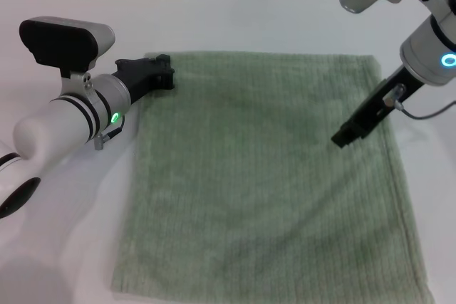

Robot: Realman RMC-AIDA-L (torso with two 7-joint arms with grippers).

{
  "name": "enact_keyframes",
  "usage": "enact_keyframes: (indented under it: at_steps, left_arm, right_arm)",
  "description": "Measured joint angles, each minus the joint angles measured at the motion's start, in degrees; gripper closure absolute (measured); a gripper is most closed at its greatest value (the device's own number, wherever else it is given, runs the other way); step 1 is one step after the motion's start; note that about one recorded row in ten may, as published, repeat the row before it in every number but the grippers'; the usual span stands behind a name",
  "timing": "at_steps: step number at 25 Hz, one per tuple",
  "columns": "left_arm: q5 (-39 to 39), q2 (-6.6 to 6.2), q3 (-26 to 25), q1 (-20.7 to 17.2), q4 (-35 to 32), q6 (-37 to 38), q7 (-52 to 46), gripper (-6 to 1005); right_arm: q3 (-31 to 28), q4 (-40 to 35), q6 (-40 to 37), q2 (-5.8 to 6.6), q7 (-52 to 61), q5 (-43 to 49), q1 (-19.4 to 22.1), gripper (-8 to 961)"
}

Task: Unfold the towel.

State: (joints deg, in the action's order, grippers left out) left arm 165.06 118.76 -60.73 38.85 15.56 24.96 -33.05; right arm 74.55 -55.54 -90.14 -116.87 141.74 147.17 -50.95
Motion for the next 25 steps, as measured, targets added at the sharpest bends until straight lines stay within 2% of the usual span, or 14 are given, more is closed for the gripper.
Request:
enact_keyframes:
  at_steps: [8, 15, 21, 22, 23, 25]
  left_arm:
    - [0.0, -0.1, 0.0, -0.01, 0.0, 0.0, 0.0, 995]
    - [0.0, -0.14, -0.69, -0.19, -0.01, 0.0, 0.0, 992]
    - [0.0, -0.11, -0.84, -0.3, 0.04, 0.02, 0.0, 989]
    - [0.0, -0.11, -0.86, -0.32, 0.06, 0.03, 0.0, 988]
    - [0.0, -0.11, -0.87, -0.33, 0.07, 0.05, 0.0, 988]
    - [0.0, -0.11, -1.02, -0.34, 0.08, 0.05, 0.0, 987]
  right_arm:
    - [0.34, -0.8, 13.17, -0.81, -2.01, 1.06, 2.14, 706]
    - [1.45, -1.53, 32.17, -2.26, -6.44, 1.16, 7.05, 705]
    - [8.71, 0.37, 54.02, -2.89, -7.49, 0.4, 12.4, 705]
    - [11.57, 1.95, 60.4, -2.99, -7.49, -0.07, 13.39, 705]
    - [11.57, 1.95, 60.4, -2.99, -7.49, -0.07, 13.39, 705]
    - [15.21, 4.27, 67.63, -3.02, -7.48, -2.0, 14.26, 705]
